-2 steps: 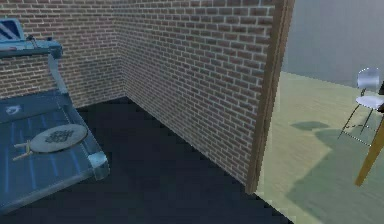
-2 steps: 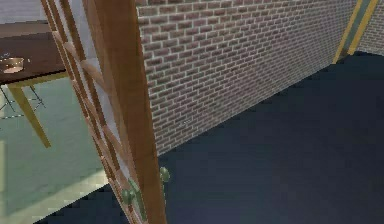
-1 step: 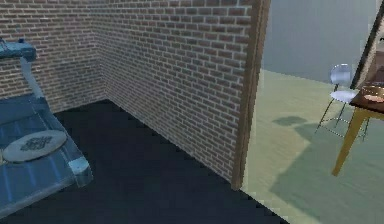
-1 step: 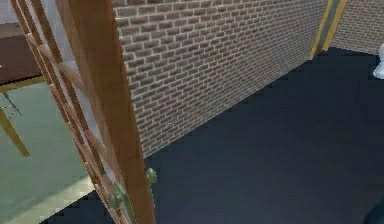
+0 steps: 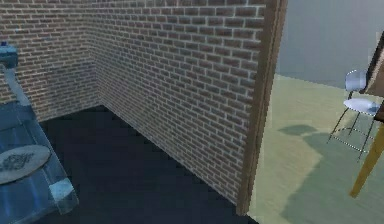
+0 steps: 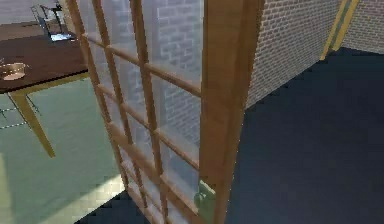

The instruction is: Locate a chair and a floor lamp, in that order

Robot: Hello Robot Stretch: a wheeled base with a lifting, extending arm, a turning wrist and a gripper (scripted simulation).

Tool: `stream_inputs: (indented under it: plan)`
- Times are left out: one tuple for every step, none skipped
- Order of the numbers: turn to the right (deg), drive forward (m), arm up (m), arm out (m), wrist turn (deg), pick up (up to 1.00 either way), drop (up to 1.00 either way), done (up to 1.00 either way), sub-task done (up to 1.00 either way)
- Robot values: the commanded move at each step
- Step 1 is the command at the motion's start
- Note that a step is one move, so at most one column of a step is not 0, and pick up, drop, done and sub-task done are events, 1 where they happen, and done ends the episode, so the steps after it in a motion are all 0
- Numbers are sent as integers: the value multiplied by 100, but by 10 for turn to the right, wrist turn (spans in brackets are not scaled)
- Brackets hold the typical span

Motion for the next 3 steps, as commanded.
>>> stream_inputs:
  plan:
    - [360,0,0,0,0,0,0,0,0]
    - [0,90,0,0,0,0,0,0,0]
    - [-60,0,0,0,0,0,0,0,0]
